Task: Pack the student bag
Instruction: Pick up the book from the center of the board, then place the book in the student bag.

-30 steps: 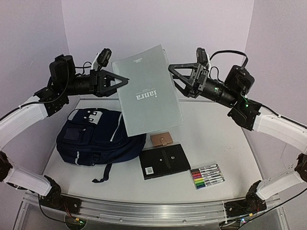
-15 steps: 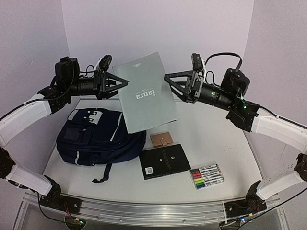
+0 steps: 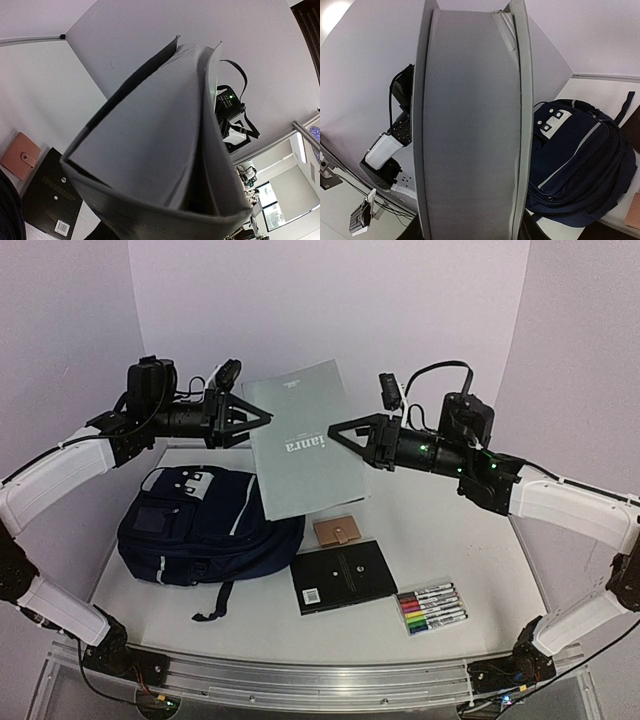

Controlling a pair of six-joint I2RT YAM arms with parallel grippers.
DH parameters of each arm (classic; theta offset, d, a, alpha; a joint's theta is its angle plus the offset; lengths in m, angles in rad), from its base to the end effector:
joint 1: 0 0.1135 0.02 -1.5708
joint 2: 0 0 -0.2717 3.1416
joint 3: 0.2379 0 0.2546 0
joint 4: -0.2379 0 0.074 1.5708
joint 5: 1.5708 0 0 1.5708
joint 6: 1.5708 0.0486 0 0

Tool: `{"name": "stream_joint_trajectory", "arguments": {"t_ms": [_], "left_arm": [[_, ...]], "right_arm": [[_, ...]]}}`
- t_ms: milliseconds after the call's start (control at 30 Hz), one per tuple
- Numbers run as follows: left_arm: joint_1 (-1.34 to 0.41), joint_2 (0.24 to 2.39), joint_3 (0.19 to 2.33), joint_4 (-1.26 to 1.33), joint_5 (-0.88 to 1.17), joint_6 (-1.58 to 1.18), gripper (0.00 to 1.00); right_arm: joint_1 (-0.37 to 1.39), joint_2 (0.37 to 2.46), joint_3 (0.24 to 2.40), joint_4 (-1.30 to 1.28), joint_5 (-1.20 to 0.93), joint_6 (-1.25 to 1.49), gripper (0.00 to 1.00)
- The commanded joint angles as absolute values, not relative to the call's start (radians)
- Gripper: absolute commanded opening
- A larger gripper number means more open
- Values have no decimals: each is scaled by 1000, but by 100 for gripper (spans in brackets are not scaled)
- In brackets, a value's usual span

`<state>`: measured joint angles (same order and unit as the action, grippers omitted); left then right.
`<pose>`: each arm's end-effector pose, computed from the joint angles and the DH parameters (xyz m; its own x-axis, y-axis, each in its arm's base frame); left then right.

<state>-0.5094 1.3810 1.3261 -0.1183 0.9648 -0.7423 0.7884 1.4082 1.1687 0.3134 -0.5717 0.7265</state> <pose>0.2592 -0.1906 0.4091 -0.7764 -0.0073 -0.6301 0.6239 0.1323 -0.7703 0.2247 0.2633 0.3897 -0.6100 0.1788 -0.7720 -0.7648 0.1223 0.6326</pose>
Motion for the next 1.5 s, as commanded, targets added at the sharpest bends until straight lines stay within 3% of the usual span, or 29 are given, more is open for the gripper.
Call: {"name": "stream_joint_trajectory", "arguments": {"t_ms": [0, 100, 167, 267, 400, 633, 767, 867, 967, 1367, 1467], "left_arm": [[-496, 1385, 1415, -277, 875, -619, 43], [-475, 1369, 1425, -391, 750, -523, 71], [-468, 1357, 1419, -487, 591, -428, 78], [-469, 1373, 1376, -567, 353, -344, 83], [-503, 1486, 1373, -655, 197, -307, 85], [-635, 1715, 1473, -802, -70, -323, 91], [-668, 1796, 1512, -827, -131, -337, 99], [-691, 1861, 1544, -838, -175, -321, 100], [-725, 1915, 1589, -877, -269, -314, 91], [-773, 2016, 1733, -1035, -467, -327, 13], [-773, 1981, 1763, -1032, -457, -328, 1]], "right_arm": [[800, 1396, 1184, 349, -508, 706, 32], [798, 1378, 1178, 299, -387, 689, 31], [791, 1366, 1180, 249, -284, 678, 31], [776, 1368, 1193, 148, -102, 678, 27], [762, 1393, 1213, 54, 54, 696, 26], [762, 1362, 1157, 4, 179, 705, 26], [761, 1335, 1129, -20, 204, 698, 26], [762, 1327, 1117, -38, 207, 696, 26], [763, 1322, 1106, -42, 202, 702, 26], [762, 1315, 1067, -44, 139, 740, 24], [762, 1310, 1066, -42, 84, 776, 24]]}}
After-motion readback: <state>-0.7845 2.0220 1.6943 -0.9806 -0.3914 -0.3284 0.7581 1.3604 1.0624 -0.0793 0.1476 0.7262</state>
